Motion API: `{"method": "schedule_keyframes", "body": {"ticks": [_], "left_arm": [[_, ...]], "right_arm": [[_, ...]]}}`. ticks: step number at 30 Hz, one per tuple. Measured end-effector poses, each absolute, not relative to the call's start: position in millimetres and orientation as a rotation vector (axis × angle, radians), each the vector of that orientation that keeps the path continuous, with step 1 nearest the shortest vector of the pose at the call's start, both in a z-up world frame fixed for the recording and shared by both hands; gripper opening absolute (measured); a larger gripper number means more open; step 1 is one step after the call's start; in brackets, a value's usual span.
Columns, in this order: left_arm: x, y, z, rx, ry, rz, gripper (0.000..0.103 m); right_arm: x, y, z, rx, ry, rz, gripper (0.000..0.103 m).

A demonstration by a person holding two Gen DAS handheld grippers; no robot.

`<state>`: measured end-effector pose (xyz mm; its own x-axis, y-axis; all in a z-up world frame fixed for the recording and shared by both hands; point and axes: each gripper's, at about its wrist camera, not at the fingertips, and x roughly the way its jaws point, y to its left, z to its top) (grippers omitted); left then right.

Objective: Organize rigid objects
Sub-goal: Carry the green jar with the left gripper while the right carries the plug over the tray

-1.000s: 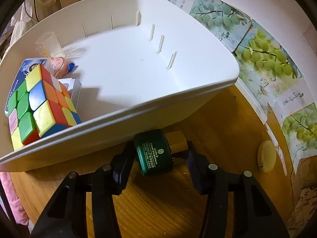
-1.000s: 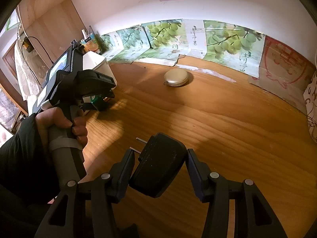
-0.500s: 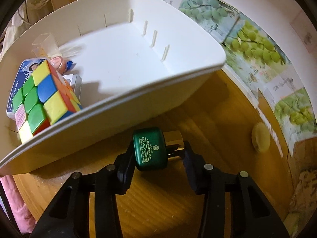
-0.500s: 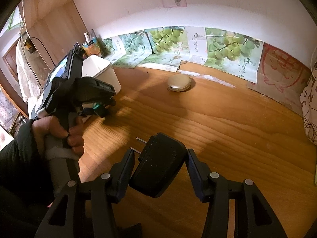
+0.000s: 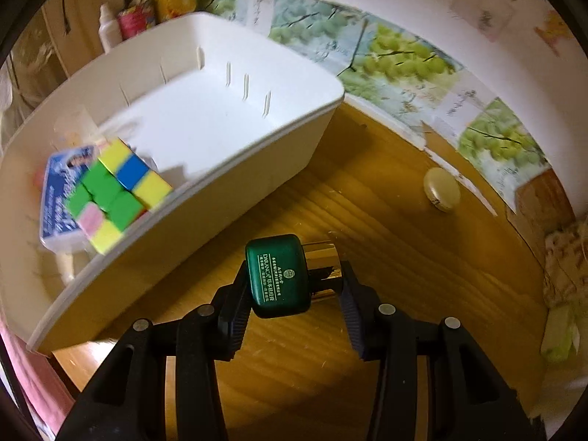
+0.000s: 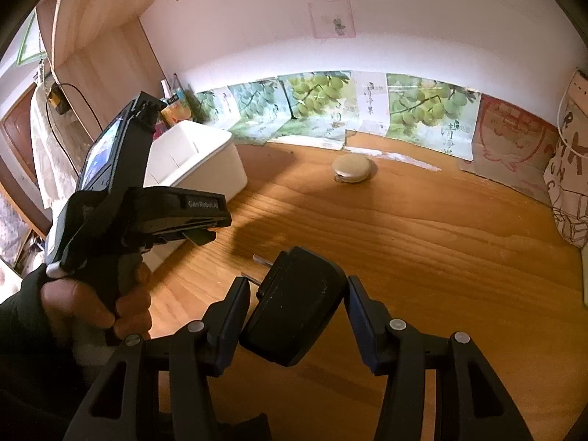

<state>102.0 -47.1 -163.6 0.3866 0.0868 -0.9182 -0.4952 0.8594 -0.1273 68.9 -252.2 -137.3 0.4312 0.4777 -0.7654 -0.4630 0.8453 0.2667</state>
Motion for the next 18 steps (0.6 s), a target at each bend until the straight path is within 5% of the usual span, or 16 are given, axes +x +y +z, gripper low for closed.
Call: {"method": "schedule_keyframes", "body": {"ticks": [18], "left_arm": [[74.8,13.1,-69.4,-0.23,0.941,0.226,0.048]], "right_arm": [[36.4,-182.9,-85.9,0.097,0.808,0.513,0.053]]}}
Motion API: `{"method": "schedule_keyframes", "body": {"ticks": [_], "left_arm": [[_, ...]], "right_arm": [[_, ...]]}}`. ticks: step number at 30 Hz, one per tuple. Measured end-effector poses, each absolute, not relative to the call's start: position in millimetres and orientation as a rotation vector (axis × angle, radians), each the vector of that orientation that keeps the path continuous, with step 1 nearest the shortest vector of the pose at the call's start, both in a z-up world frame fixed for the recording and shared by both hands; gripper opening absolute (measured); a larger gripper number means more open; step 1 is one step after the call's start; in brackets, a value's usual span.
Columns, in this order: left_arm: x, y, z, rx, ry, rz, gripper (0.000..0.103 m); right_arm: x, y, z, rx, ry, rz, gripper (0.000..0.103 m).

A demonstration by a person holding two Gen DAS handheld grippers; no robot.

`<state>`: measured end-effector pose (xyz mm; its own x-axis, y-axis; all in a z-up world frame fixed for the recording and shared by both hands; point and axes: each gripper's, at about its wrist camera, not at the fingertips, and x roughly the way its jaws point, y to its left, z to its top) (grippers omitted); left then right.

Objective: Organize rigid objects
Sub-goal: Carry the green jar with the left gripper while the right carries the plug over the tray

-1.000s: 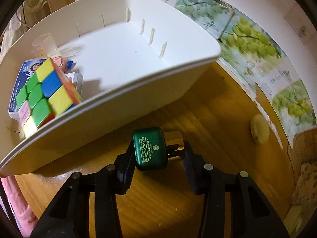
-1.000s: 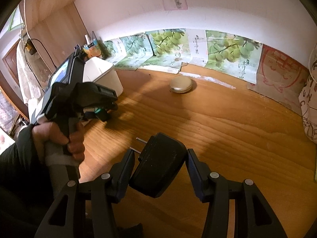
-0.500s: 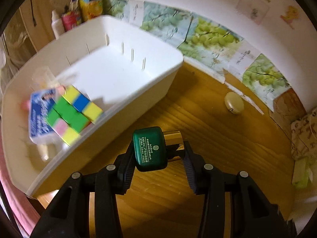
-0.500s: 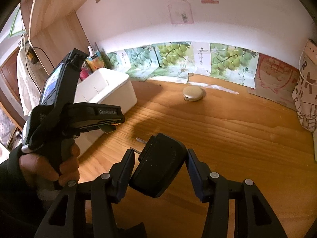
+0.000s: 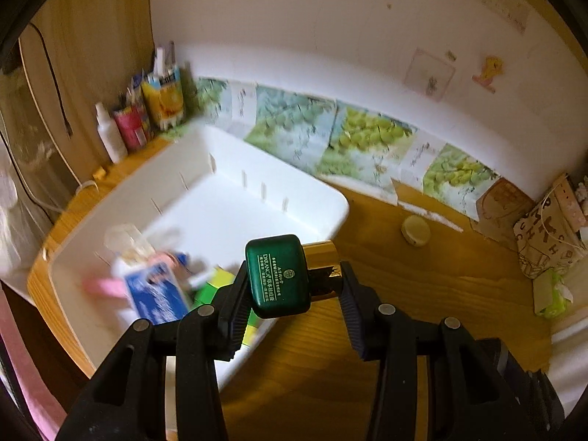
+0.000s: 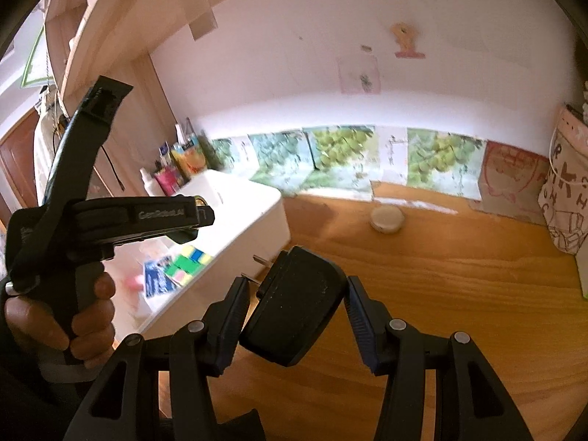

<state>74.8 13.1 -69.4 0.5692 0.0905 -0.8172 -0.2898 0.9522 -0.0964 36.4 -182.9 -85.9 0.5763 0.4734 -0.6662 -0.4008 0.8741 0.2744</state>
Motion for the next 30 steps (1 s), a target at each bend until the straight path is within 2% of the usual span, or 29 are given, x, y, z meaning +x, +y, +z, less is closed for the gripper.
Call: {"method": "schedule_keyframes", "body": {"ticks": [14,30], "left_arm": [[74.1,96.6,-53.8,-0.143,0.898,0.235,0.048],[79.8,170.8,-87.8,-0.068,0.989,0.282,0.049]], "right_arm": [[40.7,-90.7,-73.6,0.123,0.738,0.562,0.053],[63.8,-6.1,-105.6,0.17,0.792,0.636,0.054]]}}
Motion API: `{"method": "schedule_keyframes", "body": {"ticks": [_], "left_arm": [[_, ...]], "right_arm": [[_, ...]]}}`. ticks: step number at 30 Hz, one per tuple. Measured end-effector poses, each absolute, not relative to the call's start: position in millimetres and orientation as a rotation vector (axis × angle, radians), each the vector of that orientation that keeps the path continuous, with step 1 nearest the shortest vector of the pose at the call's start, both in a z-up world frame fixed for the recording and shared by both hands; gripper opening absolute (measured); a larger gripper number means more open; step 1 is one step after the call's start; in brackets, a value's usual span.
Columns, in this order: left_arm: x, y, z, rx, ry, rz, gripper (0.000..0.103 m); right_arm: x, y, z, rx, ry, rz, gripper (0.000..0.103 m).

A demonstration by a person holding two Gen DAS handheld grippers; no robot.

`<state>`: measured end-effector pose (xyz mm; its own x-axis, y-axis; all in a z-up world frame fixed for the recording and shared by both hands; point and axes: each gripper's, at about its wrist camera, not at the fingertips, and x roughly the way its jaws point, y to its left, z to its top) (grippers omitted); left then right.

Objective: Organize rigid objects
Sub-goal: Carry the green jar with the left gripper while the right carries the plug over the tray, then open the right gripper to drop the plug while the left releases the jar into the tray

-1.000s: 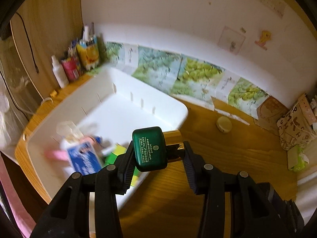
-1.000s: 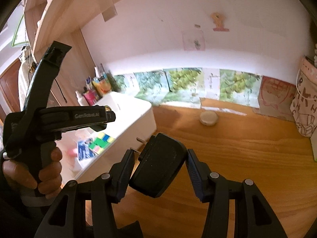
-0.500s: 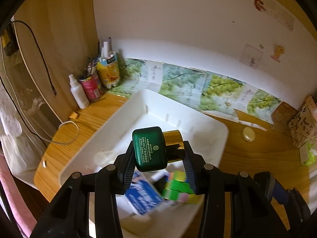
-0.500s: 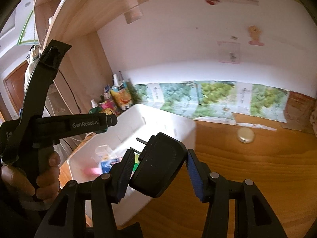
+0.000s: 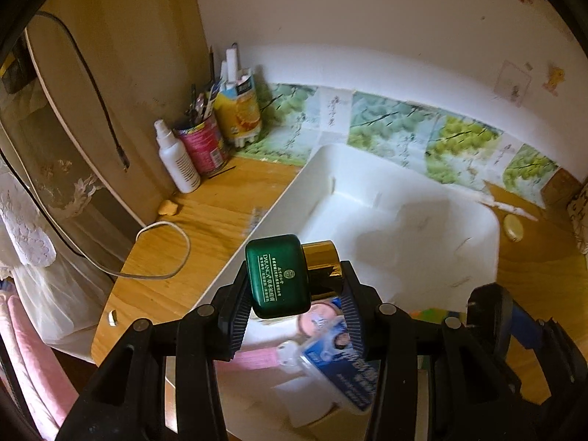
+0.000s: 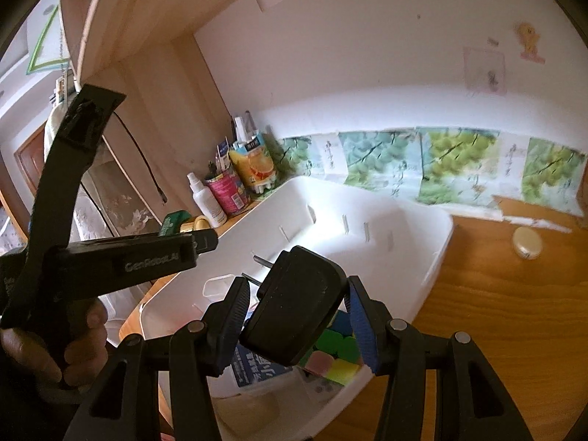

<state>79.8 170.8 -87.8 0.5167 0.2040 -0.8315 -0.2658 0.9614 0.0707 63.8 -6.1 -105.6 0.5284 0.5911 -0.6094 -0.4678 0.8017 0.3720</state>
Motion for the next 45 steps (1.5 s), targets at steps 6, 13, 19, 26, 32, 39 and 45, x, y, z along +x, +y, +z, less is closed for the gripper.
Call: {"method": "schedule_keyframes", "body": {"ticks": [6,13,19,26,32,39,45], "left_arm": [[84.5,176.9,-91.6,-0.063,0.994,0.303,0.05],[82.7,163.1,-90.8,-0.059,0.996,0.285,0.071],[75.8,149.1,-89.8,-0.09,1.001,0.295,0.072],[64.9,122.0,-84.4,-0.127,0.991,0.331,0.072],[56.0,97.0,-82.5,-0.158,0.984,0.362,0.072],[43.9,73.2,-78.8,-0.192,0.945,0.412,0.072],[33.8,63.9,-86.8,-0.22,0.966,0.48,0.072]], "right_arm": [[72.8,-6.2,-108.6,0.196,0.779,0.627,0.069],[77.6,-15.8,-109.0,0.19,0.771,0.594,0.074],[83.9,-43.0,-106.4,0.204,0.749,0.546,0.074],[101.1,-87.1,-105.6,0.199,0.743,0.494,0.074],[116.3,-123.2,-109.0,0.147,0.735,0.46,0.074],[145.9,-162.0,-125.1,0.082,0.726,0.398,0.074],[185.2,-177.1,-155.5,0.026,0.777,0.333,0.074]]}}
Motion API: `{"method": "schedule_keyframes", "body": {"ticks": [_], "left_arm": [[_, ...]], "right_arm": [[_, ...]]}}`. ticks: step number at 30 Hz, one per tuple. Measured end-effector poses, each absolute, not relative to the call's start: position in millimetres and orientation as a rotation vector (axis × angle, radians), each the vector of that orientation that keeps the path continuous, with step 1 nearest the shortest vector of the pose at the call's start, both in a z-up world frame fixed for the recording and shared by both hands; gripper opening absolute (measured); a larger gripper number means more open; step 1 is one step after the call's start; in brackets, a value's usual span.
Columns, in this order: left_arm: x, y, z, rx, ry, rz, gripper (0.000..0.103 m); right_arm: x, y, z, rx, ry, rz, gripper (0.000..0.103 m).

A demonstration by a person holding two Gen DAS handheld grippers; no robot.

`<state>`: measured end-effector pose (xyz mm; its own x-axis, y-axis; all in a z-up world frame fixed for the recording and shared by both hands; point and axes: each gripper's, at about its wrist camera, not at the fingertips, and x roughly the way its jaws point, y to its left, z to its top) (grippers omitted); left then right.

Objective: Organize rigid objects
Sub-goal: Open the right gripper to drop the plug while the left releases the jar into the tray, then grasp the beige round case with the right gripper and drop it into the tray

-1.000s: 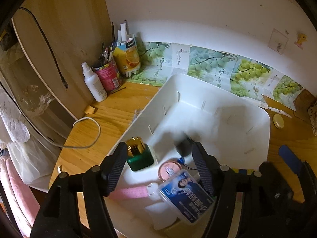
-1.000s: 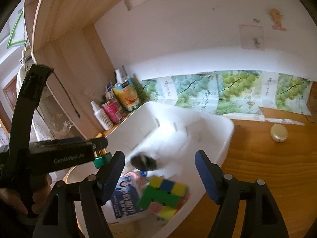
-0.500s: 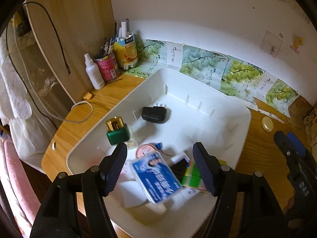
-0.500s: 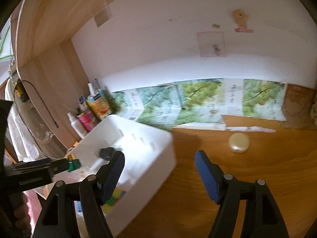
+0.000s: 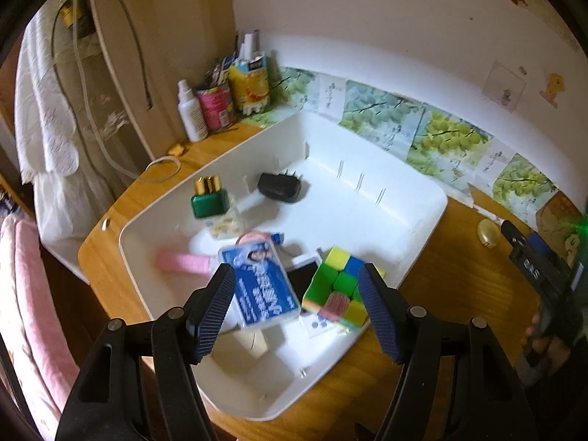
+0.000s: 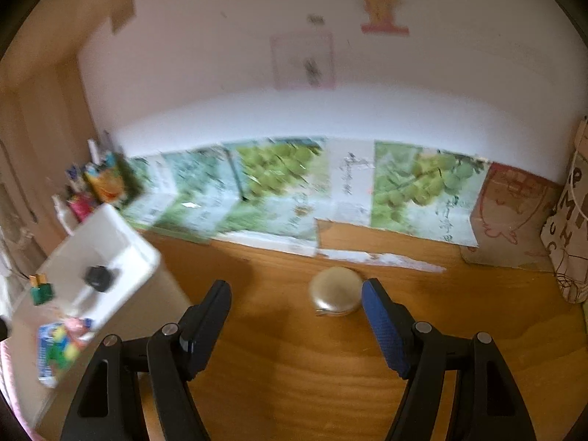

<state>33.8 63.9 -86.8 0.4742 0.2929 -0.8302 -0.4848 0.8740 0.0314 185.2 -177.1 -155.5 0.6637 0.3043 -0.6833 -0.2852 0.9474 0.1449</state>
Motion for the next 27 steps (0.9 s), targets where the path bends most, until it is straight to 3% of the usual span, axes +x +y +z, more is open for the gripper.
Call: {"method": "schedule_keyframes", "body": {"ticks": [15,20,27], "left_arm": [[23.3,62.3,-93.6,-0.256,0.998,0.597,0.072],[23.6,66.1,-90.7,-0.261,0.979,0.609,0.072],[24.7,82.6,-88.2,-0.265,0.958,0.587,0.072]], "right_arm": [[252.4,-167.1,-213.7,-0.074,0.95,0.291,0.074],[256.6,-164.1,-227.6,-0.112,1.008,0.265,0.056],[250.8,-170.8,-226.2,-0.067,1.017,0.259,0.055]]}}
